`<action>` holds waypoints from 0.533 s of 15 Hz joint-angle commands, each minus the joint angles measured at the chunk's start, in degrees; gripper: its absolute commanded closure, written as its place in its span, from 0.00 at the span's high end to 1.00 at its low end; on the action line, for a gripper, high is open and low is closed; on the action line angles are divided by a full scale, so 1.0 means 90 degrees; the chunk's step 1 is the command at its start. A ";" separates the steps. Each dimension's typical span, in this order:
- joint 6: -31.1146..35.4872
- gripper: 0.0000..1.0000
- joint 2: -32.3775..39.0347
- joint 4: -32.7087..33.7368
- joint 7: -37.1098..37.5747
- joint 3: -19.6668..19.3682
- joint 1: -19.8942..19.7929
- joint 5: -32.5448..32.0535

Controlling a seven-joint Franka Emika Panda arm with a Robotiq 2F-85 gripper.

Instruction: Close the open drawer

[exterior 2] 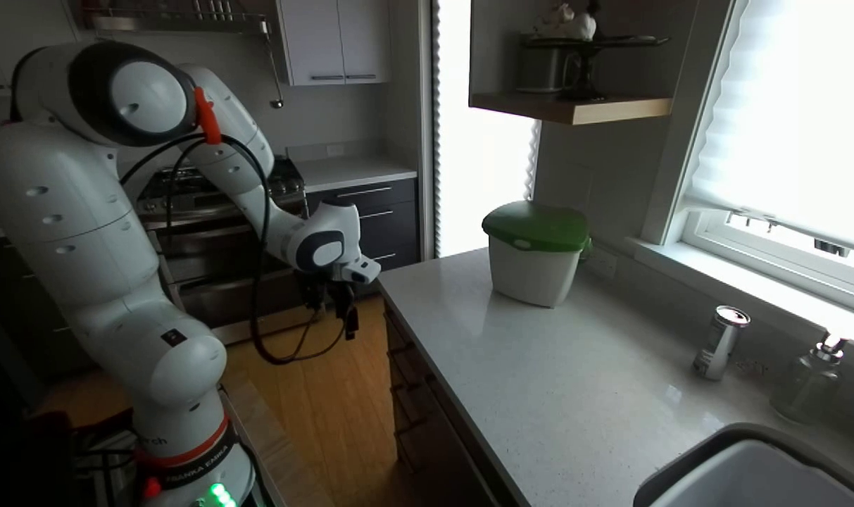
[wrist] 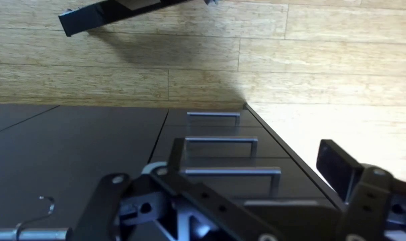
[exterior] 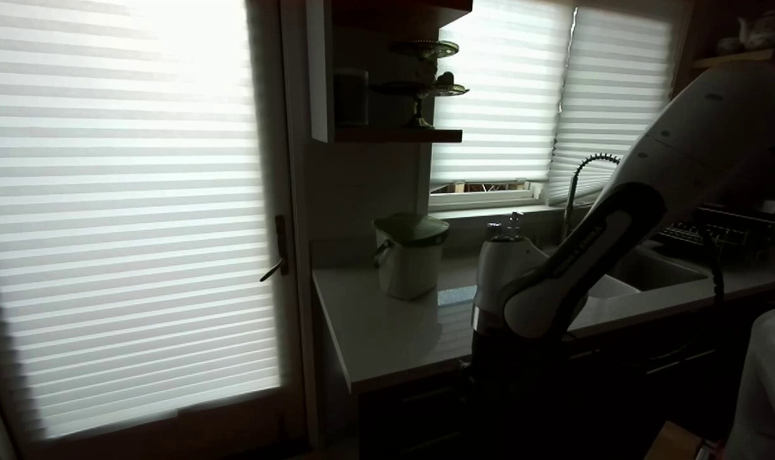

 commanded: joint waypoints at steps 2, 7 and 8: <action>-0.0144 1.00 -0.0961 0.0095 -0.0143 0.0349 -0.0300 0.0395; -0.0061 1.00 -0.0901 0.0168 -0.0094 0.0474 -0.0409 0.0365; -0.0061 1.00 -0.0900 0.0165 -0.0094 0.0475 -0.0411 0.0365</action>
